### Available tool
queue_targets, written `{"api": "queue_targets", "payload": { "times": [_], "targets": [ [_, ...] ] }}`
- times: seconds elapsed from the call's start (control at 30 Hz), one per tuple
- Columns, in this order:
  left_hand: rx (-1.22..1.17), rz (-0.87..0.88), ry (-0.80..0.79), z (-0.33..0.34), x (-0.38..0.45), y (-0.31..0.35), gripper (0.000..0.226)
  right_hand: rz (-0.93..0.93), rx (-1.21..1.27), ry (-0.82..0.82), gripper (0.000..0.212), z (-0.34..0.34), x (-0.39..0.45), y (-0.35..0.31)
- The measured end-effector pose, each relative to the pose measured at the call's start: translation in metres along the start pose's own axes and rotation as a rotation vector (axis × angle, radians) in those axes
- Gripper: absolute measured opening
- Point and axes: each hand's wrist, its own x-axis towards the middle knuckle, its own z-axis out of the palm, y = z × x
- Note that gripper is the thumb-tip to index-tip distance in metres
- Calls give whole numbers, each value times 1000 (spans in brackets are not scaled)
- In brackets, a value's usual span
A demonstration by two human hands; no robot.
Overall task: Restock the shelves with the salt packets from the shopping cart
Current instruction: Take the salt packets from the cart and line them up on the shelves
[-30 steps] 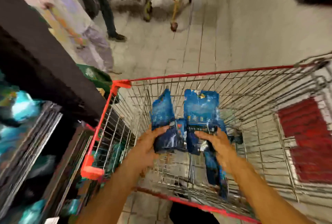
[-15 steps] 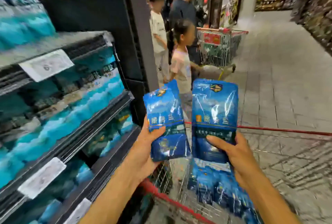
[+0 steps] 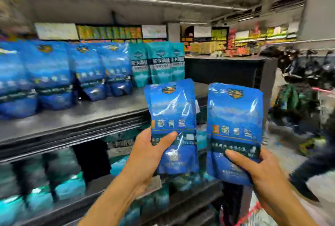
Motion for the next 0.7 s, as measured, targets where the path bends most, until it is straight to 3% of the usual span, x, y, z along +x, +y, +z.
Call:
{"api": "queue_targets", "payload": {
  "times": [0.17,0.33,0.6,0.7],
  "targets": [
    [10,25,213,-65,4,43,17,-12,101,-247,43,75,43,-16],
    [58,100,384,-133,29,83,21,-12,200,-384,39,160,85,-42],
    [124,-16,447,-205,118,72,13,75,79,-461,28,275,172,-33],
    [139,-72,469,-215,146,51,44,80,4,-446,36,298,197,-16]
  ]
}}
